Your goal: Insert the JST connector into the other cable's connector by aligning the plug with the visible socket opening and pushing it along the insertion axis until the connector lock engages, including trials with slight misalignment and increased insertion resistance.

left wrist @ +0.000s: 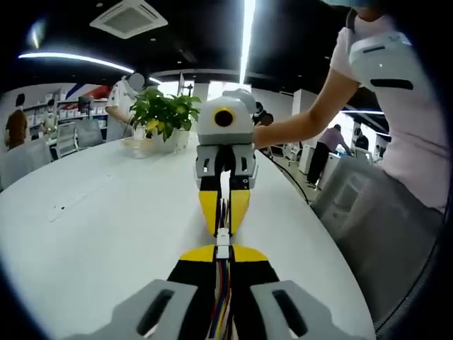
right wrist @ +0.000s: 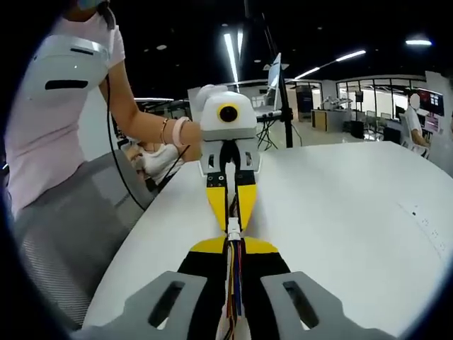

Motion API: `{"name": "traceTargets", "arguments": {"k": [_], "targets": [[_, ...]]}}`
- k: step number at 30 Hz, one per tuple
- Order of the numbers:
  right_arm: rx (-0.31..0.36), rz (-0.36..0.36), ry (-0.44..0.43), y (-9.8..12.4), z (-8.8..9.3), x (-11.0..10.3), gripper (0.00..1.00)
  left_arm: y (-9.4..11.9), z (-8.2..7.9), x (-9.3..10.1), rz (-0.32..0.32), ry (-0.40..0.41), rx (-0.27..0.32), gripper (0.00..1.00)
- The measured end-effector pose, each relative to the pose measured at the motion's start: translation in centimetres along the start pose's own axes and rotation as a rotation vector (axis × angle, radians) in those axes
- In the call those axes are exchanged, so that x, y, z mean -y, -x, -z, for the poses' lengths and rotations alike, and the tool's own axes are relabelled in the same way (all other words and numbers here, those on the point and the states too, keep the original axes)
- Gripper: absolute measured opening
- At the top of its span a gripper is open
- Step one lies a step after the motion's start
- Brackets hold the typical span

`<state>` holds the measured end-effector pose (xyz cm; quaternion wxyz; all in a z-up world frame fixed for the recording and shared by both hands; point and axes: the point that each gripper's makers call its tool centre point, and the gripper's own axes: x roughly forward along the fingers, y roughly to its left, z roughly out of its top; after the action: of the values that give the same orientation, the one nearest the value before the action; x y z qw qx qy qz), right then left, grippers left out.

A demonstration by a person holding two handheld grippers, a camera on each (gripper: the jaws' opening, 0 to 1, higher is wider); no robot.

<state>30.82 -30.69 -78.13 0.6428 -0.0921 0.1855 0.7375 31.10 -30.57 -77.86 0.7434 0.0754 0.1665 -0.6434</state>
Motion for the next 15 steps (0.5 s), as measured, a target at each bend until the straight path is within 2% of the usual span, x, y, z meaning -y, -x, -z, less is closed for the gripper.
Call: {"name": "traceTargets", "arguments": {"k": [6,15], "targets": [[0.020,-0.004,-0.012,0.04,-0.30,-0.11,0.02,-0.04,-0.31,0.04,0.000,-0.001,0.015,0.00],[0.012,-0.008,-0.019,-0.28,0.47,-0.21,0.02,-0.52,0.35,0.19,0.007,-0.010,-0.017,0.00]]}}
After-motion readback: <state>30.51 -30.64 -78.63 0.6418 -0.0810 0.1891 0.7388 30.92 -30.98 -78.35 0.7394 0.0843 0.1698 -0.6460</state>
